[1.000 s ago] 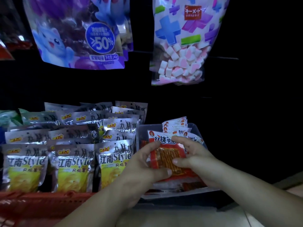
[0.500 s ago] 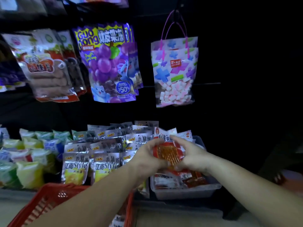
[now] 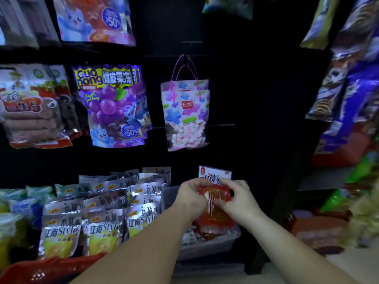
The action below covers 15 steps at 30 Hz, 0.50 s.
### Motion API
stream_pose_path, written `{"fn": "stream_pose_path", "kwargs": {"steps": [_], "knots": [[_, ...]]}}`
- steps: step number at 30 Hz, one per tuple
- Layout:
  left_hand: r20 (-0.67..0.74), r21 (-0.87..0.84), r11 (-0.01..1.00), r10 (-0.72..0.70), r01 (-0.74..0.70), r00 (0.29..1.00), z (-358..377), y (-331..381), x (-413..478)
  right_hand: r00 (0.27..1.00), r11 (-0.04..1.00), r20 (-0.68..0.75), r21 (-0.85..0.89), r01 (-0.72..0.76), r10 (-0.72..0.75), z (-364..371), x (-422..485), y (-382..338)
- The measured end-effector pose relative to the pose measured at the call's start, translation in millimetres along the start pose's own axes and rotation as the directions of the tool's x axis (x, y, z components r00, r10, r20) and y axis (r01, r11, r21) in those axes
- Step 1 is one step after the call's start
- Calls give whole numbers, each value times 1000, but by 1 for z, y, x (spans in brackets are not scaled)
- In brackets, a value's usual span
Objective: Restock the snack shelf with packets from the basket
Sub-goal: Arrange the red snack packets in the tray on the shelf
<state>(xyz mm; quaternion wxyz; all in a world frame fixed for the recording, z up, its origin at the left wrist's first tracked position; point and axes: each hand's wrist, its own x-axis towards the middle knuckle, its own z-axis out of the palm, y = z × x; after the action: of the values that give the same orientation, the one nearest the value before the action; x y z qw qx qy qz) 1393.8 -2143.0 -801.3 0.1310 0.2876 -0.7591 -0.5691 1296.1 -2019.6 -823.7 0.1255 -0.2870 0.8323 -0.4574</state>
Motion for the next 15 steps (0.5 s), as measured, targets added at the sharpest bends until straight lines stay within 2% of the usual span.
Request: {"fn": "stream_pose_path", "kwargs": {"steps": [1, 3, 4, 6, 8, 11, 13, 15], "knots": [[25, 66, 997, 24, -25, 999, 0, 2, 2, 999, 1000, -49, -28, -5, 4, 0, -1, 1], [90, 141, 984, 92, -104, 992, -3, 10, 3, 995, 988, -88, 149, -39, 52, -2, -1, 0], [115, 149, 977, 134, -151, 984, -4, 13, 3, 996, 952, -53, 300, -57, 76, -4, -2, -3], [134, 124, 970, 191, -208, 972, -7, 18, 4, 990, 832, 114, 539, -133, 85, -6, -1, -10], [169, 46, 981, 178, -188, 969, -9, 18, 8, 975, 714, 211, 672, -197, 71, -5, 1, -13], [247, -88, 992, 109, -90, 963, -14, 4, 20, 986, 710, 136, 684, -166, 100, 8, 16, -7], [292, -82, 994, 87, -66, 952, -20, -10, 33, 985, 722, 123, 669, -174, 124, 21, 29, 2], [231, -44, 994, 110, -103, 967, -28, -28, 51, 976, 720, 167, 660, -215, 139, 36, 43, 9]]}}
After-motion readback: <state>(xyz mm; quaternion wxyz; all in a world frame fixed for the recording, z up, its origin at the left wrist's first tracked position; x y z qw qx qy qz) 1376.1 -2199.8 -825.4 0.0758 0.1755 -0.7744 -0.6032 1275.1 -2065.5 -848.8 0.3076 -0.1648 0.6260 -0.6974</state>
